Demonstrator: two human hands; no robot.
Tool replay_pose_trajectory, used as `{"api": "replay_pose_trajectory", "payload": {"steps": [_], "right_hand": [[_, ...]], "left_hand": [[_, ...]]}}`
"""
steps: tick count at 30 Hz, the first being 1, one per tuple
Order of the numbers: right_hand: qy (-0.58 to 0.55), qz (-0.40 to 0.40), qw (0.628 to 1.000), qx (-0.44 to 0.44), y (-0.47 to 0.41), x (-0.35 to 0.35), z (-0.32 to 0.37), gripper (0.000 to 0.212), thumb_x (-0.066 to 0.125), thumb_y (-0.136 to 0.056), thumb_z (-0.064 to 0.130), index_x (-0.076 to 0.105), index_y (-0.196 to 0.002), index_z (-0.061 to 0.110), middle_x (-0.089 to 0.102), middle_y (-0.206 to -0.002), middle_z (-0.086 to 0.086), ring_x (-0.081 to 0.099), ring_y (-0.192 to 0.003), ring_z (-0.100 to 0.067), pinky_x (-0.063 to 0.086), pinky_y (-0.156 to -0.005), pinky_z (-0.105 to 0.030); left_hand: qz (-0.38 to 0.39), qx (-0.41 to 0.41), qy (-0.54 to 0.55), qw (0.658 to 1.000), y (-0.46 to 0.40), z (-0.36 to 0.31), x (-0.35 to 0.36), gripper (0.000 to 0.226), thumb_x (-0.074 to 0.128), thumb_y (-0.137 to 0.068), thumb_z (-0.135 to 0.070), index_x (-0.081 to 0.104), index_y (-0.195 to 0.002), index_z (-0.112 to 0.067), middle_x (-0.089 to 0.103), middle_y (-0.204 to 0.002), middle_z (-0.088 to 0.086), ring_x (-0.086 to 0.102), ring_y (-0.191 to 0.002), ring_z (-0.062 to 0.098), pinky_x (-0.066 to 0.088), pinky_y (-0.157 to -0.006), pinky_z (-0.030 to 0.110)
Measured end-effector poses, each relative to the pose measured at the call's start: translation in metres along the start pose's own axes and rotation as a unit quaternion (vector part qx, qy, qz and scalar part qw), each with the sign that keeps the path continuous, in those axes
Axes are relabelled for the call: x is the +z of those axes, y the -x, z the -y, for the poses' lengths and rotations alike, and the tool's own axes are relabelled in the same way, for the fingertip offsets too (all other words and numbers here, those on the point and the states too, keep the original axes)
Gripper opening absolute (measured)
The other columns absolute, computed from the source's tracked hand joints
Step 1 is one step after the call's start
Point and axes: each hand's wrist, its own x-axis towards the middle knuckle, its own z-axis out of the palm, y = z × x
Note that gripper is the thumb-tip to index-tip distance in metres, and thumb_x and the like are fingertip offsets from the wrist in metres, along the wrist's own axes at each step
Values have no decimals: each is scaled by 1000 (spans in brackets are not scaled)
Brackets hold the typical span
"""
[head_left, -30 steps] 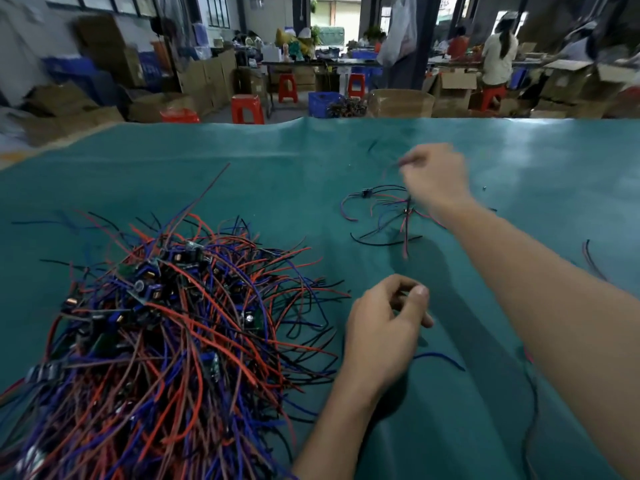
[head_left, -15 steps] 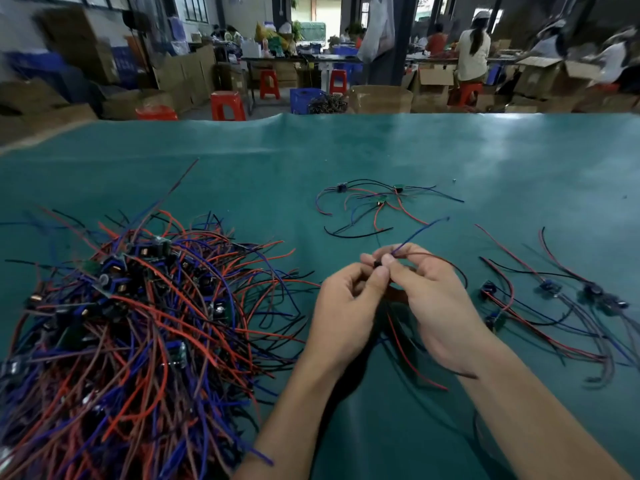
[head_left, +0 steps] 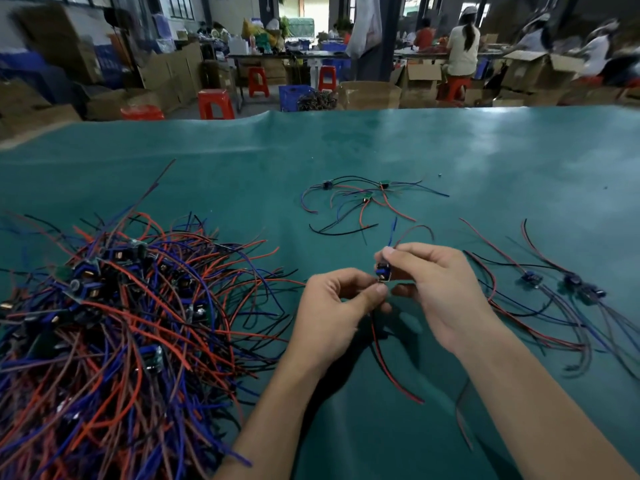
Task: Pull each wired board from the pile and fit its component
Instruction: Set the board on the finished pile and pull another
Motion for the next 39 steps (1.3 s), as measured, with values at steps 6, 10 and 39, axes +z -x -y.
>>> {"api": "replay_pose_trajectory", "payload": {"steps": [6, 10, 39], "right_hand": [[128, -138, 979, -83, -15, -29, 2, 26, 66, -96, 16, 70, -71, 15, 68, -61, 6, 58, -56, -2, 41, -51, -16], [-30, -232, 971, -38, -19, -48, 9, 27, 60, -102, 15, 67, -78, 6, 65, -76, -9, 52, -57, -14, 42, -45, -21], [658, 105, 741, -89, -149, 108, 64, 32, 53, -89, 16, 68, -117, 11, 65, -122, -19, 61, -108, -37, 55, -97, -40]], "left_hand": [[14, -15, -8, 1000, 1, 2, 1, 11, 73, -89, -2, 76, -79, -6, 73, -66, 9, 62, -56, 9, 52, -52, 17], [-49, 9, -32, 998, 0, 3, -1, 13, 73, -91, -9, 76, -78, -11, 74, -67, 5, 55, -54, 0, 42, -56, 10], [-89, 20, -123, 988, -1, 3, 1, 11, 65, -93, -17, 74, -86, -19, 75, -70, -7, 67, -74, 2, 48, -73, 15]]}}
